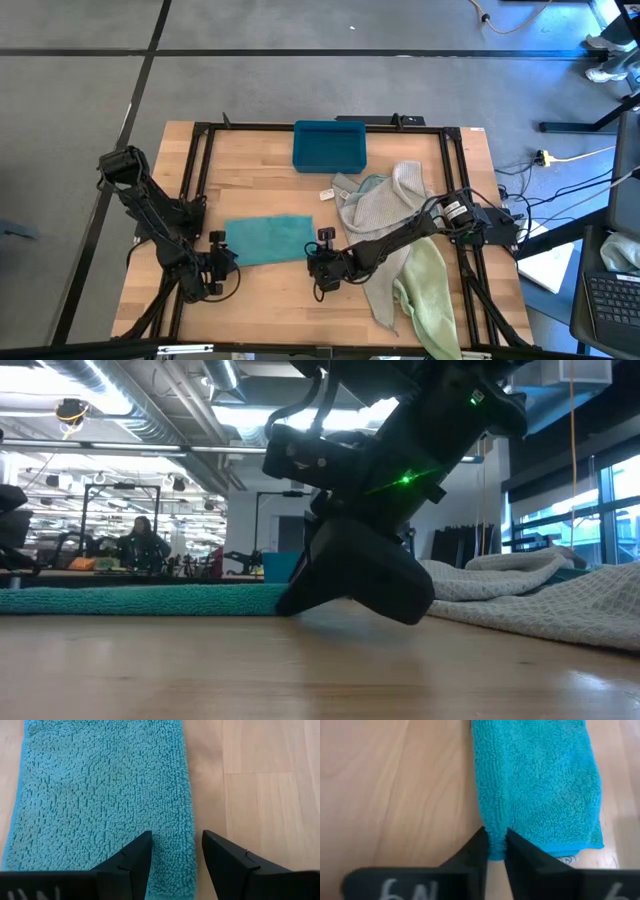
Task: Fold microfiber towels
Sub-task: Fold the blue towel
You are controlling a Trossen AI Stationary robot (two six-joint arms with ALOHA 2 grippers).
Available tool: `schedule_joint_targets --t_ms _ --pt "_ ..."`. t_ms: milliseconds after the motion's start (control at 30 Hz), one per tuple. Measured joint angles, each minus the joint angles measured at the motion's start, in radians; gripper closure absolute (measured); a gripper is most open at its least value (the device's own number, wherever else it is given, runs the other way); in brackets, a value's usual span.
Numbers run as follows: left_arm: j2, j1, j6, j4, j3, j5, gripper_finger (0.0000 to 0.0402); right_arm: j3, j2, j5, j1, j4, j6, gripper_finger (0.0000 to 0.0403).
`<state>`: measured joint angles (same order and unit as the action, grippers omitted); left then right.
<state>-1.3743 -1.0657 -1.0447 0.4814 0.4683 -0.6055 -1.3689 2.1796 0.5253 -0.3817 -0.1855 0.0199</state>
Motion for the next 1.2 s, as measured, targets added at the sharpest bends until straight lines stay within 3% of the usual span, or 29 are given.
schedule_joint_targets --t_ms 133,300,433,633,800,1033,1200 --pt "0.000 0.000 0.000 0.001 0.000 0.005 0.0234 0.000 0.000 -0.006 -0.001 -0.002 0.000 0.0390" --pt "0.000 0.000 0.003 -0.014 0.000 0.010 0.0246 0.000 0.000 -0.006 -0.001 -0.002 0.002 0.0389" --pt "0.000 0.000 0.008 -0.020 0.000 0.020 0.0289 0.000 0.000 -0.006 0.000 -0.002 0.001 0.0381" --pt "0.000 -0.005 0.021 -0.020 0.000 0.029 0.0387 0.000 0.000 -0.006 0.000 -0.005 -0.003 0.0396" --pt "0.000 -0.005 0.039 0.026 0.039 0.038 0.0398 -0.032 0.003 -0.007 -0.005 -0.030 -0.021 0.0389" --pt "0.000 -0.004 0.019 0.436 0.247 0.013 0.0401 -0.206 0.003 0.050 -0.017 -0.216 -0.081 0.0397" --pt "0.000 -0.020 -0.118 0.813 0.409 -0.051 0.0401 -0.337 0.003 0.155 -0.014 -0.421 -0.059 0.0392"
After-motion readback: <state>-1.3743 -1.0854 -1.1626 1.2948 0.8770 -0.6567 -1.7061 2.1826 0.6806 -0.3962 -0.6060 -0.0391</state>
